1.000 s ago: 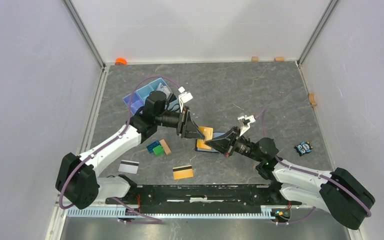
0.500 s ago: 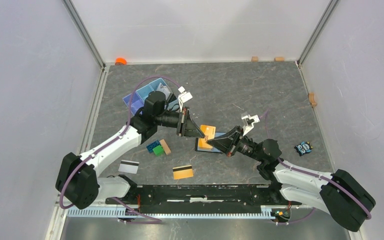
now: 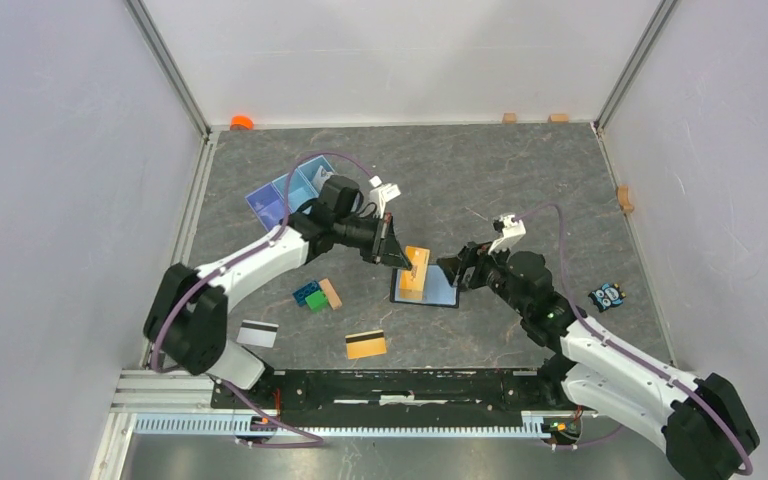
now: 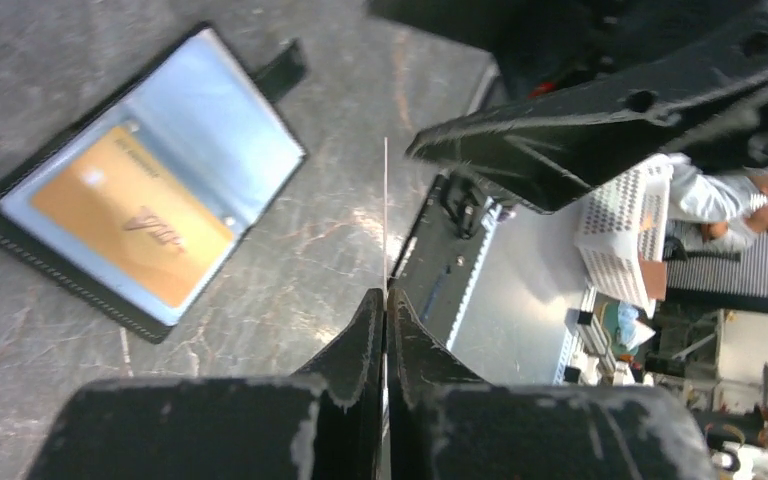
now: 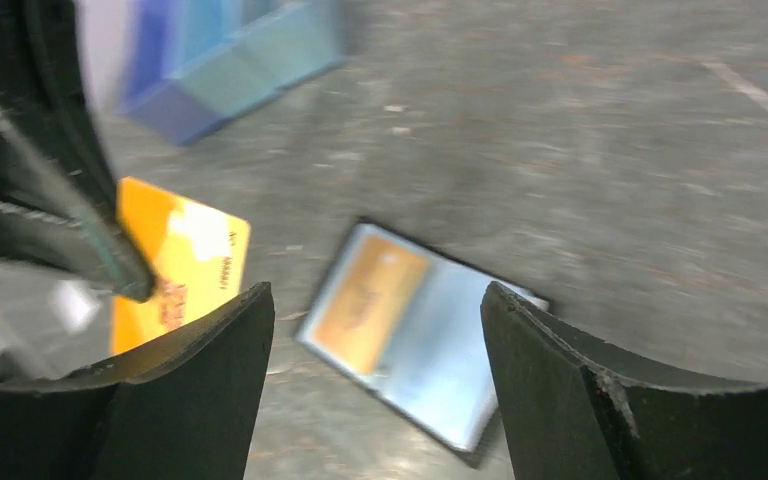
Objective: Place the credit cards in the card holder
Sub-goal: Insert the credit card into the card holder.
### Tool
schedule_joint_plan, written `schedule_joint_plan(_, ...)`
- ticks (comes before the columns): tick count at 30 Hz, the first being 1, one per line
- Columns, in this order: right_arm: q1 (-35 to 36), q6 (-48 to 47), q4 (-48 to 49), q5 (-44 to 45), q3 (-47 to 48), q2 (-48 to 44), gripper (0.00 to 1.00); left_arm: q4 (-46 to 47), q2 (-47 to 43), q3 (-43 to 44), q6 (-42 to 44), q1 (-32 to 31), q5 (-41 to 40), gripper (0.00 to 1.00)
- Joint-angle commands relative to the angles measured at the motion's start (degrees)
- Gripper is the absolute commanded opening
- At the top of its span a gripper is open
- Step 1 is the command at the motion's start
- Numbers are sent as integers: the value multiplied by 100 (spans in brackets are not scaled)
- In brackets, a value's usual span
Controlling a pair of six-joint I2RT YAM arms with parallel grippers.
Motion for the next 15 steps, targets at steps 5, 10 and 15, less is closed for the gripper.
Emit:
schedule_joint_plan(5,-30,-1050,-1737,1891,383,585,73,-864,1376,825,184,-22,-477,2)
schedule_joint_plan(10,-22,-978,-1019,1434,145,935,65,-918,2078,1103,64,-21,-218,2)
schedule_joint_plan(15,-23,-1045,-742,1410,133,1324,53,-918,2533,1269,-32,-27,-52,2)
